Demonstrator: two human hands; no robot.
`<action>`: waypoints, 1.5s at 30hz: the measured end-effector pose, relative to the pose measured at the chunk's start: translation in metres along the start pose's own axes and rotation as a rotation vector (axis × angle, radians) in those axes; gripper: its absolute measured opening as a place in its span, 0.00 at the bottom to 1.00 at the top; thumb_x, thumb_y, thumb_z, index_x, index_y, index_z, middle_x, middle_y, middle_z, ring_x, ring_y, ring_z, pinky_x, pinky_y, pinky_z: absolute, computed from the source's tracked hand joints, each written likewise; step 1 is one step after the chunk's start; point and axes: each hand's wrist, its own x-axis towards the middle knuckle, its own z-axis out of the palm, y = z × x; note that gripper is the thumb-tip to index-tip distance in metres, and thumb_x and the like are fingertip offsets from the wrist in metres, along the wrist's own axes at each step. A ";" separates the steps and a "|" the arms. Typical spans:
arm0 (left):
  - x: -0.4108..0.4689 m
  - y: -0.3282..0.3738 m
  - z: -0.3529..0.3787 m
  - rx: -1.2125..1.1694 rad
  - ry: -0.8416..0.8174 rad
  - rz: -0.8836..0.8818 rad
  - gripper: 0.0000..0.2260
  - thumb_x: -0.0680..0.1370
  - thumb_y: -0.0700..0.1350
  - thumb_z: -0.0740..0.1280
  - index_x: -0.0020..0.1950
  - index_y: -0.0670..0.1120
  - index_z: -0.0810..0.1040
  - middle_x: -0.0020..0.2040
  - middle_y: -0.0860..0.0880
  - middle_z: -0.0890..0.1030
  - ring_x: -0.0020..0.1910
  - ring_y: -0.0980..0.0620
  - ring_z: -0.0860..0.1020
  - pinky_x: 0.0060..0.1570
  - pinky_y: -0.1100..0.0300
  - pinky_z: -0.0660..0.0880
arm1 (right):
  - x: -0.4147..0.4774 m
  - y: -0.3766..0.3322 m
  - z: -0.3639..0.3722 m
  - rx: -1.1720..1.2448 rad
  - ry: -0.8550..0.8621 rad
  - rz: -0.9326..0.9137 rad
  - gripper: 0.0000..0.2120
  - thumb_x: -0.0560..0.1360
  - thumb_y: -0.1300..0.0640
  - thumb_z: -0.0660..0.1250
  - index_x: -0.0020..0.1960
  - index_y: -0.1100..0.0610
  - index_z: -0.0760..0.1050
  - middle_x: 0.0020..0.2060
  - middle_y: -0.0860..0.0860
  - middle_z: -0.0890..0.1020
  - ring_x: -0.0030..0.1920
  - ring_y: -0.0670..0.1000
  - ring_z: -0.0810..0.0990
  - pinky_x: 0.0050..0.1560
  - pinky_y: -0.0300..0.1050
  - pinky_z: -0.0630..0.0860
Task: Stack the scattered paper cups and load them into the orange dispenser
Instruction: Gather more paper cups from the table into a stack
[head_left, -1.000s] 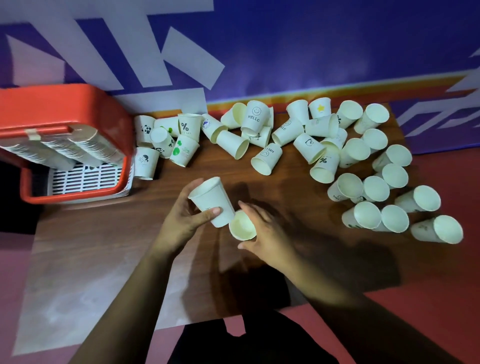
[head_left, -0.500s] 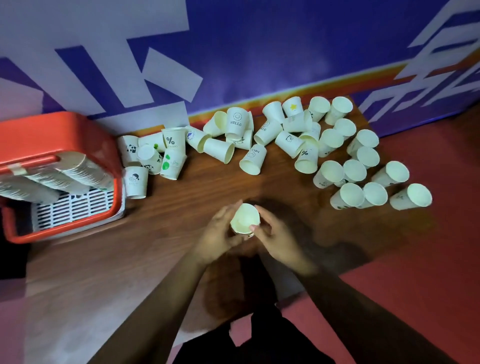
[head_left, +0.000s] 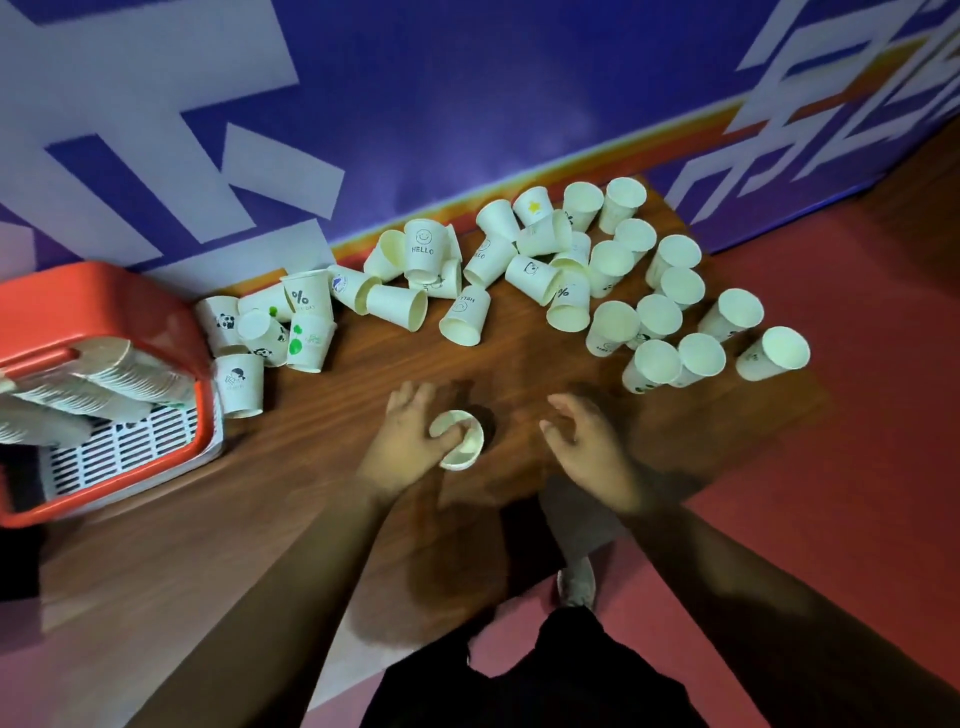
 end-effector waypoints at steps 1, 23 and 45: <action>0.004 0.015 0.002 -0.021 0.030 0.008 0.23 0.75 0.58 0.70 0.65 0.46 0.74 0.57 0.50 0.70 0.61 0.50 0.67 0.62 0.55 0.67 | 0.001 0.012 -0.018 -0.006 0.022 0.007 0.20 0.76 0.52 0.68 0.66 0.55 0.73 0.62 0.54 0.77 0.62 0.52 0.76 0.64 0.54 0.74; 0.148 0.186 0.232 -0.068 -0.041 -0.144 0.46 0.67 0.48 0.81 0.78 0.45 0.59 0.74 0.43 0.66 0.73 0.43 0.65 0.69 0.50 0.68 | 0.095 0.183 -0.166 -0.404 -0.003 0.110 0.19 0.73 0.55 0.69 0.63 0.56 0.76 0.71 0.63 0.63 0.66 0.65 0.71 0.67 0.55 0.71; 0.038 0.136 0.072 -0.184 0.334 -0.103 0.26 0.70 0.55 0.79 0.63 0.50 0.75 0.56 0.54 0.78 0.56 0.55 0.77 0.54 0.57 0.75 | 0.061 0.067 -0.112 0.298 -0.041 -0.129 0.29 0.68 0.45 0.74 0.66 0.48 0.68 0.63 0.48 0.75 0.62 0.51 0.77 0.58 0.52 0.78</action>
